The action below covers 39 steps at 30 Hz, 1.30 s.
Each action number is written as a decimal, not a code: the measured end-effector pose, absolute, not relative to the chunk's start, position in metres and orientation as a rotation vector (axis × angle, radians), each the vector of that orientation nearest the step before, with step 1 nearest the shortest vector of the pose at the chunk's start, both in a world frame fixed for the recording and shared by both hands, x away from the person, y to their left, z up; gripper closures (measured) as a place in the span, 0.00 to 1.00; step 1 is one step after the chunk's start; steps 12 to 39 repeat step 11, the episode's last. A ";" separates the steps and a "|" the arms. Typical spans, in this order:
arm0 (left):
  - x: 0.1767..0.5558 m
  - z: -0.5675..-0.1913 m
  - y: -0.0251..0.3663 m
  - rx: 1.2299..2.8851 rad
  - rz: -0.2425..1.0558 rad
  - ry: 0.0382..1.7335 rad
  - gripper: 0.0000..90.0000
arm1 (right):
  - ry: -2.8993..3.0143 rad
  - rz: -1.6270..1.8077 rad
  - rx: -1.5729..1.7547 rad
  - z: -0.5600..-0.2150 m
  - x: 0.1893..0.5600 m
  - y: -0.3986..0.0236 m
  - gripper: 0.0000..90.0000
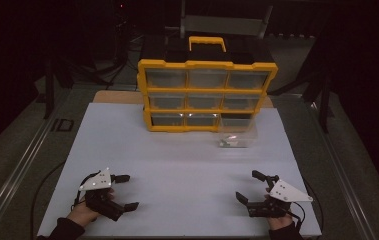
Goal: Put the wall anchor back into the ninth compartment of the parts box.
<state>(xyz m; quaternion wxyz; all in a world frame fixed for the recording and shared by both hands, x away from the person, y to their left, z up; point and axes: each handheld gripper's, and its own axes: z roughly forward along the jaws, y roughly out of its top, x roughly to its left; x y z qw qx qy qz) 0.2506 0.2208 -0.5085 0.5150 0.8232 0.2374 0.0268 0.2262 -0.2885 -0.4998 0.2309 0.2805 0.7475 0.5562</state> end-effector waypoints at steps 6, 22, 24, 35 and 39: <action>0.249 -0.510 0.220 1.977 0.076 0.566 0.00 | 2.060 1.523 0.770 -0.500 0.226 -0.288 0.09; 0.249 -0.509 0.222 1.962 0.083 0.573 0.00 | 2.063 1.519 0.774 -0.500 0.226 -0.288 0.09; 0.249 -0.509 0.222 1.962 0.083 0.573 0.00 | 2.063 1.519 0.774 -0.500 0.226 -0.288 0.09; 0.249 -0.509 0.222 1.962 0.083 0.573 0.00 | 2.063 1.519 0.774 -0.500 0.226 -0.288 0.09; 0.249 -0.509 0.222 1.962 0.083 0.573 0.00 | 2.063 1.519 0.774 -0.500 0.226 -0.288 0.09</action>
